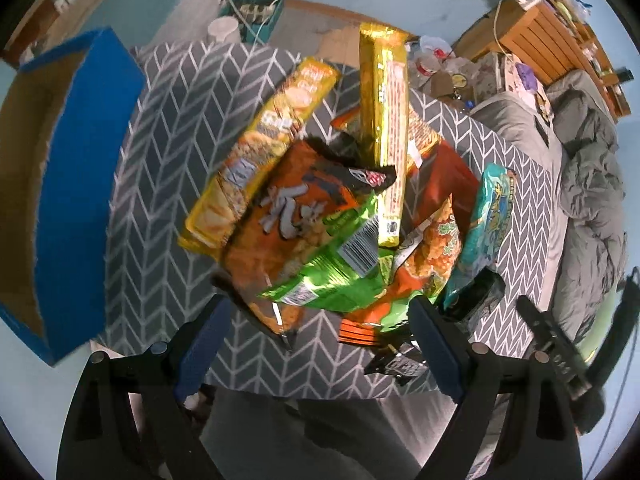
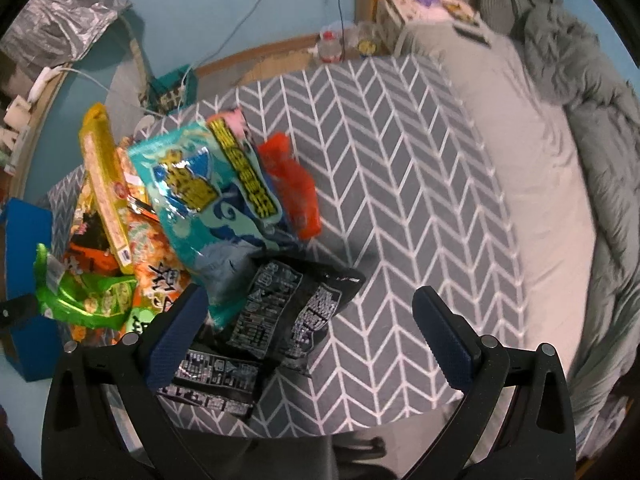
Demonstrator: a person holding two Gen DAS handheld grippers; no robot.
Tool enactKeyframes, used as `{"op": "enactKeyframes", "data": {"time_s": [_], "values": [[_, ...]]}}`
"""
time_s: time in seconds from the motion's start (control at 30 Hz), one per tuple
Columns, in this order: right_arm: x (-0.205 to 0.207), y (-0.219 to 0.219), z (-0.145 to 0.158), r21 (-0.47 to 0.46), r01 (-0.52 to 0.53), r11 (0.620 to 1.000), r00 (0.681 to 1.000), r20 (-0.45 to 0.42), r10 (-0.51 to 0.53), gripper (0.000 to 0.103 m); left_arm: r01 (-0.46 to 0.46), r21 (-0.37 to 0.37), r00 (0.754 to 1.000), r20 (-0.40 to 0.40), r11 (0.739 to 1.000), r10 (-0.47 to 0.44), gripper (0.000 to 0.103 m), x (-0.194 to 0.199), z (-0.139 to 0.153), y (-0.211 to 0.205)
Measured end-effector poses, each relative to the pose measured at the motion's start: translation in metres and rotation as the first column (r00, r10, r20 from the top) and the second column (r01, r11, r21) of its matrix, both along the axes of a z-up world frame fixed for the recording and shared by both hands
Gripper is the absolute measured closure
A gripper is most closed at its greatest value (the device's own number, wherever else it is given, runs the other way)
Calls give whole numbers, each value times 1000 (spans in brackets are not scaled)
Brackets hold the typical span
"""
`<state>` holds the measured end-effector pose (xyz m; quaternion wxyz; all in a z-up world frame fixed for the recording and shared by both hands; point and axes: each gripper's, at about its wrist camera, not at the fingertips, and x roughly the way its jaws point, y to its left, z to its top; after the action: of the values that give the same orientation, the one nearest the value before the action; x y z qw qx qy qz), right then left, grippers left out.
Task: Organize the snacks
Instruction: 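Grasp the green peanut bag with the left tool while the right tool grasps a black packet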
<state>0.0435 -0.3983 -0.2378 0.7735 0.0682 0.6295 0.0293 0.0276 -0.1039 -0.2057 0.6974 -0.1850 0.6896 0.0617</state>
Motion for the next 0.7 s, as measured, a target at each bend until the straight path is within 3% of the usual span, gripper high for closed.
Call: {"op": "enactKeyframes", "data": {"time_s": [0.37, 0.57, 0.7], "values": [[3, 1, -55, 47, -5, 999, 995, -98, 9, 2, -114, -19, 993, -44, 993, 114, 12, 3, -25, -8], [4, 3, -73, 59, -9, 998, 993, -117, 16, 2, -152, 18, 987, -41, 988, 153, 12, 6, -37, -9], [7, 14, -89, 65, -21, 998, 993, -117, 29, 7, -178, 31, 983, -44, 984, 179, 12, 9, -46, -6]]}}
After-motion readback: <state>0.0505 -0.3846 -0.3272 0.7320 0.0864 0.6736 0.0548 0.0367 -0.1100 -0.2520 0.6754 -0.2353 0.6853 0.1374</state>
